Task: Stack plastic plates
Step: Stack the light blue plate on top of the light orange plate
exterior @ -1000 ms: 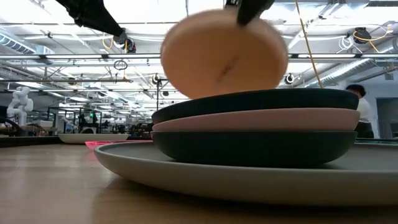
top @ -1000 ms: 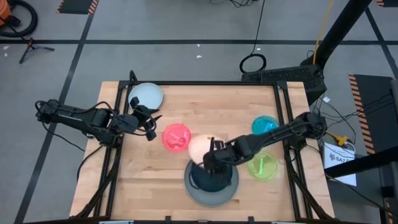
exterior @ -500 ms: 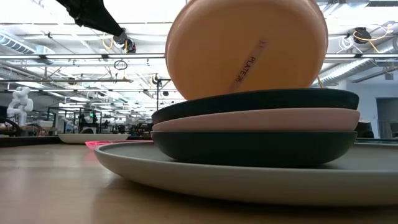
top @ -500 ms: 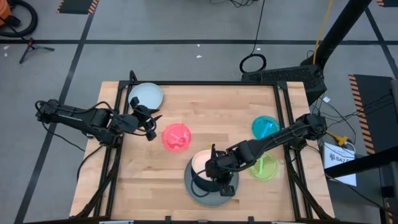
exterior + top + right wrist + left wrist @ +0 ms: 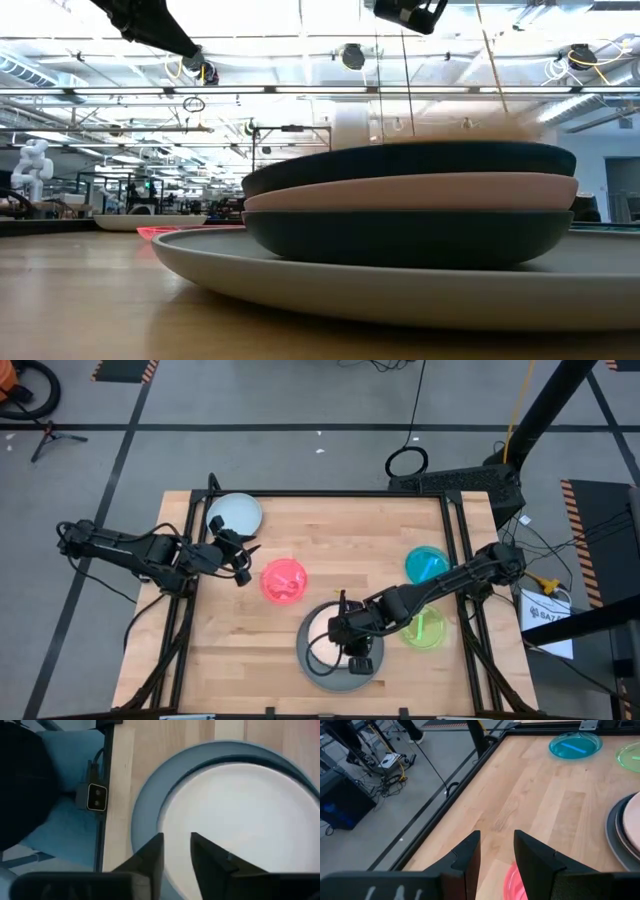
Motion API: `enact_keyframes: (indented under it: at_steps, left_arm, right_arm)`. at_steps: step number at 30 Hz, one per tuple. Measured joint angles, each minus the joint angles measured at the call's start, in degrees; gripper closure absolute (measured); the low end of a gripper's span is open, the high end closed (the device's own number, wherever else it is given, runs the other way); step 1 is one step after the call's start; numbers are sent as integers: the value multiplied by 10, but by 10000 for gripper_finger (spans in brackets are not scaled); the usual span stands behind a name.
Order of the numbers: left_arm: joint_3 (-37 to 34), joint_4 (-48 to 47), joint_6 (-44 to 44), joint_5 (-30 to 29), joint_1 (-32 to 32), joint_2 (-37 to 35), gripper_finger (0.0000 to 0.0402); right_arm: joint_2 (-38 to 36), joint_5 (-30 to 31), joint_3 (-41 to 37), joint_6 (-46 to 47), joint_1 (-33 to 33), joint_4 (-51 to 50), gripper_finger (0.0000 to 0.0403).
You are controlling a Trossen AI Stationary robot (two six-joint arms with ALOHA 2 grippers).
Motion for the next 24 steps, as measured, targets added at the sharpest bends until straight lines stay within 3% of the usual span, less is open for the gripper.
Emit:
enact_keyframes:
  at_steps: [8,18,24]
  left_arm:
    - [0,6,-1,0,0,0,277]
    - [0,5,-41,0,0,0,277]
    - [0,-20,-100,0,1,0,277]
  right_arm:
    - [0,4,0,-33,0,-1,276]
    - [0,116,-36,-162,8,-4,288]
    - [-3,136,-88,-177,-2,10,298]
